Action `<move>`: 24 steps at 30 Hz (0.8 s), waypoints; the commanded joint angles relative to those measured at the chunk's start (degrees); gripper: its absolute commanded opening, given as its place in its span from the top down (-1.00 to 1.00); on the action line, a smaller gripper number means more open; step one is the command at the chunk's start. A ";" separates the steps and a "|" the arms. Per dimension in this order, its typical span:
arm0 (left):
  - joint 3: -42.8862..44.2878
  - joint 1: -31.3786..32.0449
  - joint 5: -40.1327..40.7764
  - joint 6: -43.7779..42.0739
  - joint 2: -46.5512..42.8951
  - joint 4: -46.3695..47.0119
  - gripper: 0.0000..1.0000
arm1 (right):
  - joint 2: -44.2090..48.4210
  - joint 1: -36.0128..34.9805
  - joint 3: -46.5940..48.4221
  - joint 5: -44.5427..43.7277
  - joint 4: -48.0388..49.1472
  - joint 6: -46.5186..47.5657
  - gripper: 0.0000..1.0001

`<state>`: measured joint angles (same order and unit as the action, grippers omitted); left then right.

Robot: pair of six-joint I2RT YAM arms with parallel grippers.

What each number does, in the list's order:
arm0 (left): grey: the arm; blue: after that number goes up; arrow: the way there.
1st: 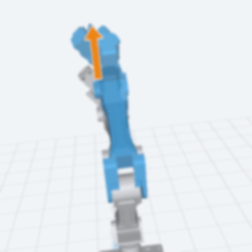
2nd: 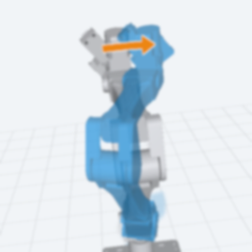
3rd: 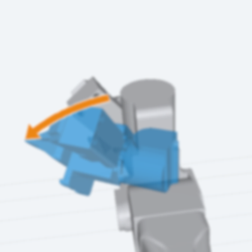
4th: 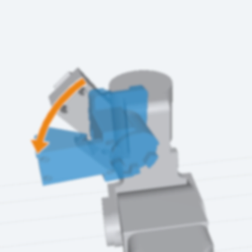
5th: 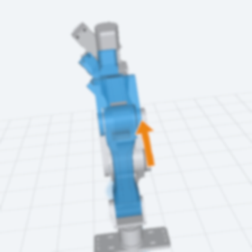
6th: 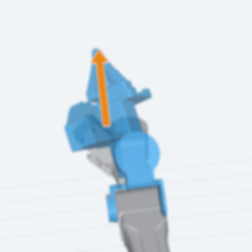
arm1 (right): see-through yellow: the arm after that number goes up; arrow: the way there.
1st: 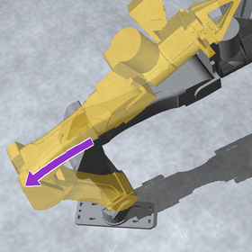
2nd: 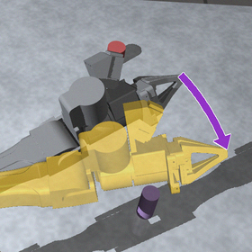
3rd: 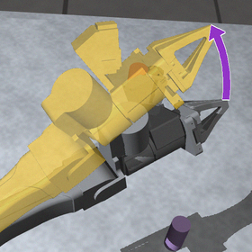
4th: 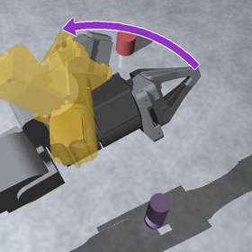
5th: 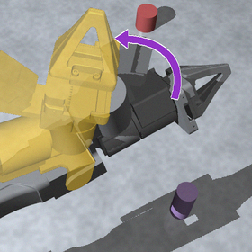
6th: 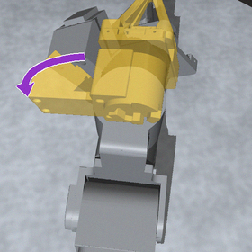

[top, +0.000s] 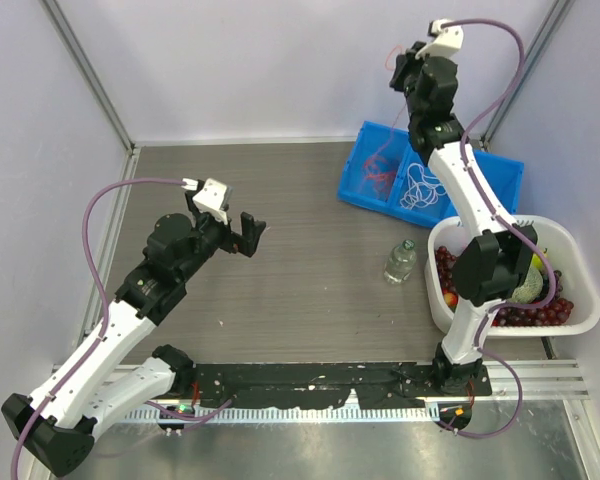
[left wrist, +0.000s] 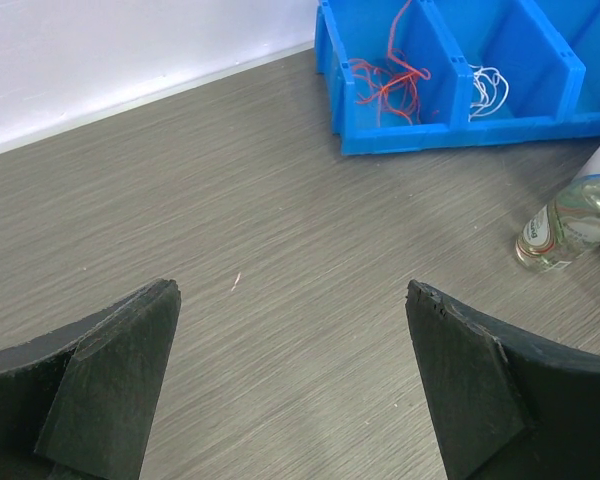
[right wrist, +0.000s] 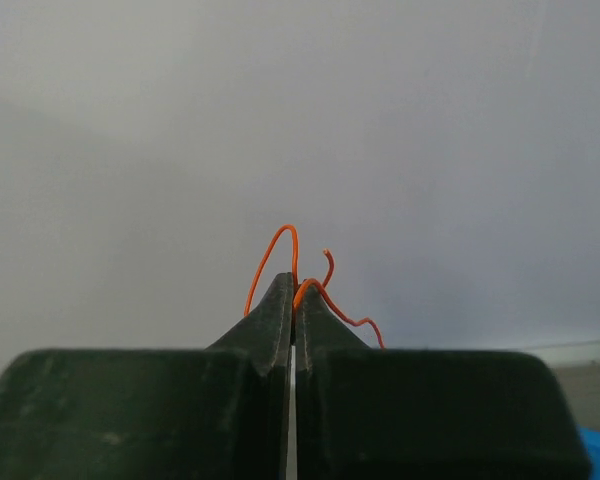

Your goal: Untangle the cables

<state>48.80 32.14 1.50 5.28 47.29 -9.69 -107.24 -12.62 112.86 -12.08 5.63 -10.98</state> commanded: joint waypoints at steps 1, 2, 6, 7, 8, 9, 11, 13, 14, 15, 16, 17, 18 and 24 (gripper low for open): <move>-0.10 0.20 0.52 -0.97 -0.44 2.57 -0.99 | 6.86 0.32 -10.08 -1.37 6.41 -2.37 0.99; -0.10 0.12 0.52 -0.97 -0.44 2.57 -0.99 | 7.39 0.32 -11.51 -1.72 6.93 -2.55 0.99; -0.10 0.20 0.35 -0.97 -0.36 2.66 -0.99 | 10.38 0.23 -20.82 -3.13 7.03 -4.83 0.99; -0.10 0.29 0.26 -0.88 -0.44 2.75 -0.99 | 10.65 0.23 -23.36 -2.96 6.85 -5.53 0.99; -0.19 0.29 0.17 -0.88 -0.44 2.75 -0.99 | 10.65 0.32 -24.60 -2.08 6.16 -6.06 0.99; -0.19 0.29 0.09 -0.71 -0.44 2.84 -0.99 | 10.56 0.32 -26.36 -1.03 5.71 -6.15 0.99; -0.19 0.55 0.08 -0.80 -0.44 2.84 -0.99 | 9.42 0.32 -28.21 -0.67 4.31 -6.51 0.99; -0.19 0.64 0.00 -0.88 -0.53 2.84 -0.99 | 7.84 0.40 -28.57 -0.32 1.68 -6.86 0.99; -0.19 0.64 0.00 -0.88 -0.53 2.93 -0.99 | 6.44 0.41 -28.57 -0.23 0.97 -7.21 0.99; -0.19 0.64 0.08 -0.88 -0.62 2.93 -0.99 | 5.47 0.58 -27.96 0.38 -1.21 -7.47 0.99; -0.19 0.73 0.08 -0.88 -0.62 2.84 -0.99 | 3.72 0.76 -27.35 1.00 -2.28 -8.00 0.99; -0.28 0.73 0.08 -0.88 -0.79 2.93 -0.99 | 2.92 0.93 -26.30 1.87 -4.55 -8.09 0.99; -0.28 0.73 0.17 -0.97 -0.79 2.84 -0.99 | 0.91 1.02 -25.42 2.49 -5.27 -8.52 0.99; -0.28 1.17 0.17 -1.15 -0.88 2.84 -0.99 | -8.59 1.55 -14.97 4.16 -19.14 -8.44 0.99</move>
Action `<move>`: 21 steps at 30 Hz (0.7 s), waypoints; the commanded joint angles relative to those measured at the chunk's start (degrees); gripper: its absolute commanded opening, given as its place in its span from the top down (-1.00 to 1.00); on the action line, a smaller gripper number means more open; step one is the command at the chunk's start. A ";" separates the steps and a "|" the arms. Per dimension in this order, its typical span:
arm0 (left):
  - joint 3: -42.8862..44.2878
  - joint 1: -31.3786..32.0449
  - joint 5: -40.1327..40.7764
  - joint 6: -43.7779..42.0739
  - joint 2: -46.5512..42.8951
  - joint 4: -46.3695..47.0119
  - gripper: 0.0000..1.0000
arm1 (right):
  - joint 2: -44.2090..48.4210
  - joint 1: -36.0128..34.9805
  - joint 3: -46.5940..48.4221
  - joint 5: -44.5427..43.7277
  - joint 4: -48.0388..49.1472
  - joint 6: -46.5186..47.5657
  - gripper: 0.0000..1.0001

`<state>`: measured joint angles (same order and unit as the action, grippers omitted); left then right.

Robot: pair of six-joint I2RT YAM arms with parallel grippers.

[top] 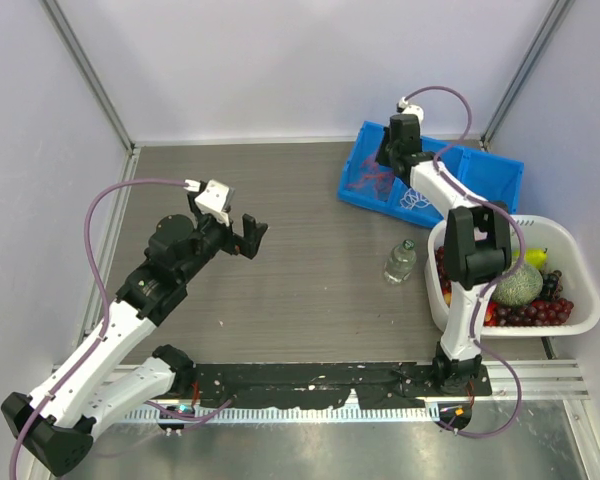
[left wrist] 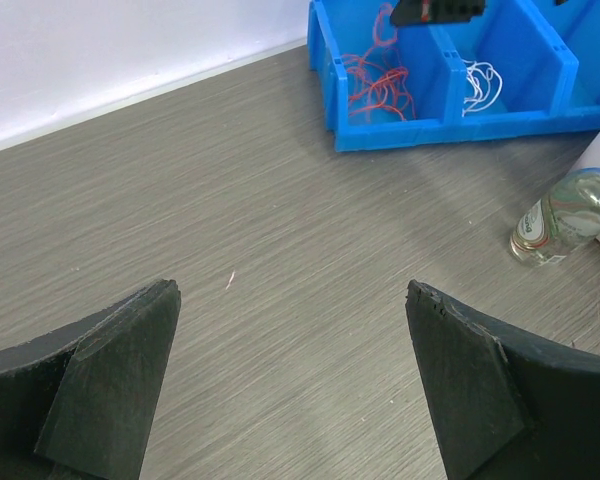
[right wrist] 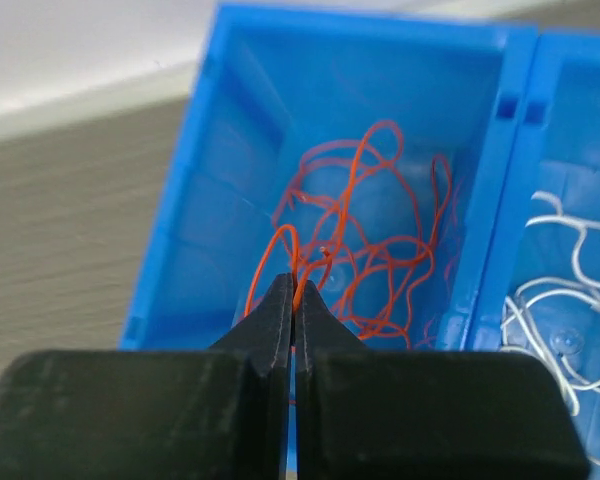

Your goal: Untangle the cables

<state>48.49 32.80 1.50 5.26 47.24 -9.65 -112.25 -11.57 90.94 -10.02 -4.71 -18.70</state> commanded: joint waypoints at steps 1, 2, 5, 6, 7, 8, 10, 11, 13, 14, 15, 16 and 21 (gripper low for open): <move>0.03 0.60 0.09 -1.13 -0.92 2.79 -0.99 | -5.33 0.59 7.93 2.20 -9.69 -0.73 0.99; 0.03 0.69 0.08 -1.13 -0.93 2.88 -0.99 | -6.05 0.59 9.68 2.11 -11.01 -0.64 0.99; 0.03 0.60 0.17 -1.30 -0.84 2.79 -0.99 | -8.77 0.59 12.77 1.24 -13.21 -0.03 0.97; -0.06 0.60 0.09 -1.30 -0.84 2.79 -0.99 | -9.21 0.67 14.25 0.80 -14.61 0.15 0.93; -0.06 0.69 0.17 -1.39 -0.84 2.71 -0.99 | -9.74 0.59 15.05 0.44 -15.23 0.50 0.88; 0.03 0.69 0.26 -1.39 -0.84 2.71 -0.99 | -10.01 0.67 16.19 0.35 -16.55 0.77 0.77; -0.06 0.69 0.17 -1.39 -0.75 2.71 -0.99 | -9.92 0.59 17.69 0.70 -18.48 1.64 0.53; 0.03 0.69 0.17 -1.39 -0.75 2.71 -0.99 | -9.49 0.59 17.78 0.70 -18.93 1.73 0.46; 0.03 0.78 0.00 -1.30 -0.57 2.79 -0.99 | -7.56 0.50 16.83 0.18 -19.90 2.17 0.28; 0.03 0.60 -0.09 -1.30 -0.57 2.71 -0.99 | -5.46 0.24 16.12 0.09 -19.99 2.35 0.21; 0.03 0.78 -0.18 -1.21 -0.57 2.79 -0.99 | -4.31 0.15 14.46 -0.69 -19.81 2.35 0.11; 0.11 0.69 -0.27 -1.13 -0.49 2.62 -0.99 | -2.56 -0.03 13.92 -0.79 -19.81 2.44 0.08; 0.03 0.69 -0.35 -1.04 -0.49 2.62 -0.99 | 3.52 -1.17 8.84 -2.36 -21.39 3.58 0.00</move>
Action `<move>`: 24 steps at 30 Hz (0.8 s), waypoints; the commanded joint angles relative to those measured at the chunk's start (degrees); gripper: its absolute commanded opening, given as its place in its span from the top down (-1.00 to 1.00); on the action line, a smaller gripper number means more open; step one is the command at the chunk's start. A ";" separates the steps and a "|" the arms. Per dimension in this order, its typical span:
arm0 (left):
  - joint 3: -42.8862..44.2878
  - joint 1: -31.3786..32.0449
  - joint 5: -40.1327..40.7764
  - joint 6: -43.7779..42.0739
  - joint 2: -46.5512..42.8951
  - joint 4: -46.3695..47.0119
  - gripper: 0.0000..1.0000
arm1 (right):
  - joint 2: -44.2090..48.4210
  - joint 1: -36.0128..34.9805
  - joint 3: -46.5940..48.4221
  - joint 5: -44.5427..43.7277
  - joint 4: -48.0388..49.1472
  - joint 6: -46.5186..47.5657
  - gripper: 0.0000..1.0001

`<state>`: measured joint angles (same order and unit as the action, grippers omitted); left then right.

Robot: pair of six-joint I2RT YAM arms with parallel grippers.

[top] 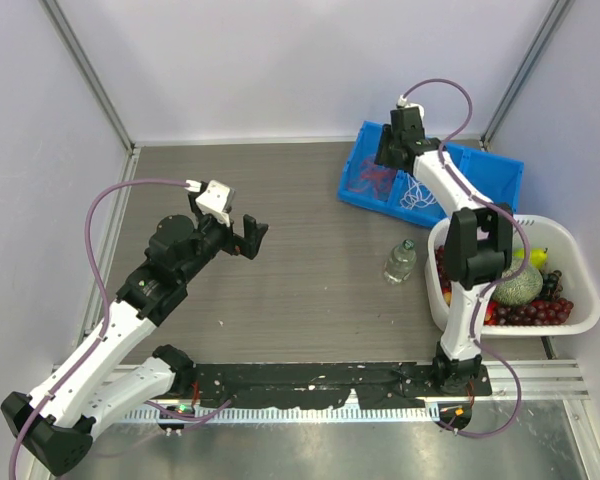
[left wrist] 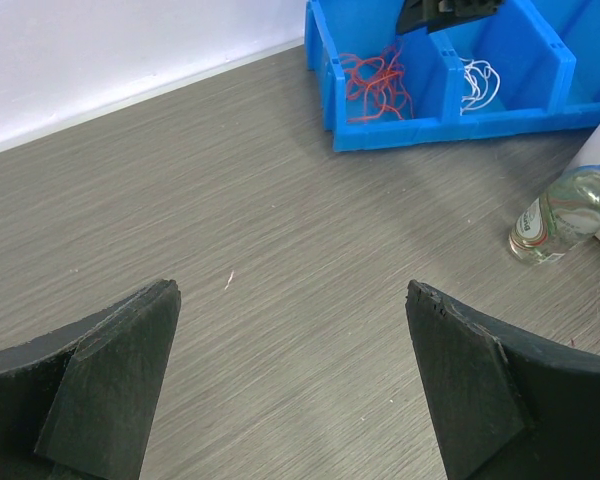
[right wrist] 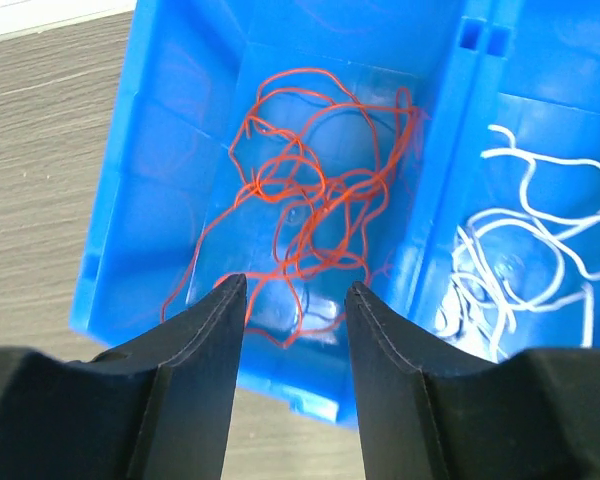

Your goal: Untangle the cables

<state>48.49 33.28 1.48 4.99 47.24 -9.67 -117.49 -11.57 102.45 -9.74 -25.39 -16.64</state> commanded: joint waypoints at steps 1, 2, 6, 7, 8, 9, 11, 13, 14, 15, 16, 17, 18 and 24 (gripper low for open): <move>0.03 0.12 -0.33 -0.78 -0.40 2.64 -0.99 | 11.21 -2.13 -3.57 -3.18 -0.72 1.96 0.00; 0.03 0.21 -0.33 -0.78 -0.40 2.64 -0.99 | 12.36 -3.70 -5.93 -4.14 -0.46 2.14 0.00; 0.03 0.21 -0.24 -0.77 -0.05 2.55 -0.99 | 22.80 -13.00 -16.72 -5.29 3.66 3.19 0.00; 0.03 0.21 -0.07 -0.69 -0.05 2.55 -0.99 | 24.83 -14.69 -19.46 -5.55 4.72 3.46 -0.01; -0.06 0.21 -0.07 -0.69 0.13 2.64 -0.99 | 27.90 -18.27 -23.75 -5.38 6.91 3.55 -0.01; -0.06 0.30 -0.16 -0.69 0.04 2.55 -0.99 | 29.93 -19.79 -26.49 -4.86 7.97 3.46 -0.01; -0.24 0.21 -0.33 -0.69 0.13 2.73 -0.99 | 35.82 -24.36 -35.70 -5.03 10.79 2.85 -0.03; -0.41 0.30 -0.60 -0.78 0.04 2.99 -0.99 | 42.59 -27.70 -42.99 -5.38 13.69 2.06 -0.07; -0.50 0.38 -0.68 -0.86 -0.22 3.17 -0.99 | 47.74 -29.11 -44.87 -5.38 14.92 1.36 -0.08; -0.68 0.38 -0.77 -0.95 -0.40 3.43 -0.99 | 50.14 -29.64 -48.71 -4.42 15.97 1.26 -0.12; -0.94 0.38 -0.95 -1.04 -0.75 3.78 -0.99 | 55.82 -30.43 -50.23 -4.15 16.24 1.26 -0.18; -1.20 0.47 -1.03 -1.30 -1.10 4.22 -0.99 | 59.01 -30.61 -52.86 -4.24 16.16 1.18 -0.22; -1.47 0.56 -1.21 -1.56 -1.71 4.66 -0.99 | 64.09 -30.70 -53.84 -4.41 15.90 0.74 -0.23; -3.14 0.56 -1.21 -2.18 -7.07 8.96 -0.99 | 84.69 -30.70 -53.86 -11.43 8.87 2.14 -0.42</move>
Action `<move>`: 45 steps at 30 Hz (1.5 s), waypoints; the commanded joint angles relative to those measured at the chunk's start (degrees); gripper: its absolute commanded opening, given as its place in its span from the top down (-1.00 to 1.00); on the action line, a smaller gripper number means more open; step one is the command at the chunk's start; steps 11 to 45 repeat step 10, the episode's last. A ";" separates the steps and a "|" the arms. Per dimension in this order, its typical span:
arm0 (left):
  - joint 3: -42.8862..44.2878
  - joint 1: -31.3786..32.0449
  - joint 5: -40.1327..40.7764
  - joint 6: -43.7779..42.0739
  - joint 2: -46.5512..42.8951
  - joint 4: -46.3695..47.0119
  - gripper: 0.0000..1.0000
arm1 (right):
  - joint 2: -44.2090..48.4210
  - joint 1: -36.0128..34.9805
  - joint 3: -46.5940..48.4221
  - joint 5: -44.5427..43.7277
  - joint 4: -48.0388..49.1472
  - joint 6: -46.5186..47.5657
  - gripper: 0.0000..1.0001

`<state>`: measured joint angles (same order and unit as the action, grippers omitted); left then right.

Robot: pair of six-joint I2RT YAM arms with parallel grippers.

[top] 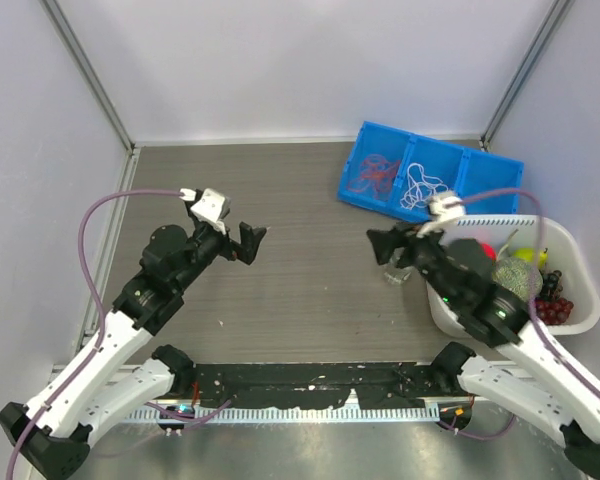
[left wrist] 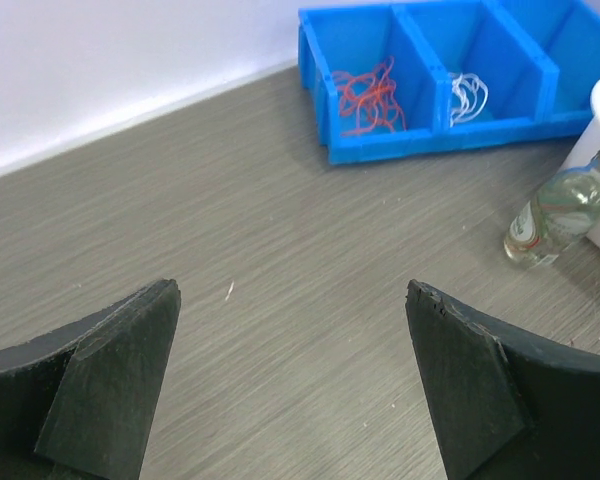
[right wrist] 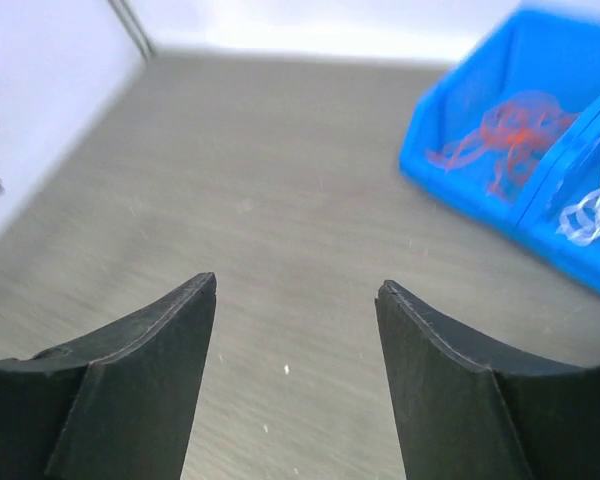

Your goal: Untangle the cables

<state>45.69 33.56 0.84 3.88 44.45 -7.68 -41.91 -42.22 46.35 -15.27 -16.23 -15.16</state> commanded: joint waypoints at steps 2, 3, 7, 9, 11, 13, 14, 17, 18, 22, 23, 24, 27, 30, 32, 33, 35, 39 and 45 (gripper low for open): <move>0.71 0.19 -2.77 0.15 -6.90 7.33 -0.99 | 14.38 -0.06 4.10 -6.79 -1.96 1.62 -0.46; 1.67 0.19 -3.38 0.77 -8.31 7.33 -0.99 | 18.06 -0.06 5.15 -7.32 -2.57 2.41 -0.51; 6.15 0.28 -5.15 3.67 -13.58 7.33 -0.99 | 26.25 -0.06 6.47 -8.12 -1.00 4.16 -0.65; 7.48 0.28 -5.67 5.34 -15.96 7.33 -0.99 | 28.36 -0.06 7.26 -7.94 -0.30 4.17 -0.75; 8.09 0.19 -5.94 6.48 -16.93 8.90 -0.99 | 28.72 -0.06 7.79 -7.85 0.05 4.17 -0.83; 8.09 0.19 -5.94 6.48 -16.93 8.90 -0.99 | 28.72 -0.06 7.79 -7.85 0.05 4.17 -0.83; 8.09 0.19 -5.94 6.48 -16.93 8.90 -0.99 | 28.72 -0.06 7.79 -7.85 0.05 4.17 -0.83; 8.09 0.19 -5.94 6.48 -16.93 8.90 -0.99 | 28.72 -0.06 7.79 -7.85 0.05 4.17 -0.83; 8.09 0.19 -5.94 6.48 -16.93 8.90 -0.99 | 28.72 -0.06 7.79 -7.85 0.05 4.17 -0.83; 8.09 0.19 -5.94 6.48 -16.93 8.90 -0.99 | 28.72 -0.06 7.79 -7.85 0.05 4.17 -0.83; 8.09 0.19 -5.94 6.48 -16.93 8.90 -0.99 | 28.72 -0.06 7.79 -7.85 0.05 4.17 -0.83; 8.09 0.19 -5.94 6.48 -16.93 8.90 -0.99 | 28.72 -0.06 7.79 -7.85 0.05 4.17 -0.83; 8.09 0.19 -5.94 6.48 -16.93 8.90 -0.99 | 28.72 -0.06 7.79 -7.85 0.05 4.17 -0.83; 8.09 0.19 -5.94 6.48 -16.93 8.90 -0.99 | 28.72 -0.06 7.79 -7.85 0.05 4.17 -0.83; 8.09 0.19 -5.94 6.48 -16.93 8.90 -0.99 | 28.72 -0.06 7.79 -7.85 0.05 4.17 -0.83; 8.09 0.19 -5.94 6.48 -16.93 8.90 -0.99 | 28.72 -0.06 7.79 -7.85 0.05 4.17 -0.83; 8.09 0.19 -5.94 6.48 -16.93 8.90 -0.99 | 28.72 -0.06 7.79 -7.85 0.05 4.17 -0.83; 8.09 0.19 -5.94 6.48 -16.93 8.90 -0.99 | 28.72 -0.06 7.79 -7.85 0.05 4.17 -0.83; 8.09 0.19 -5.94 6.48 -16.93 8.90 -0.99 | 28.72 -0.06 7.79 -7.85 0.05 4.17 -0.83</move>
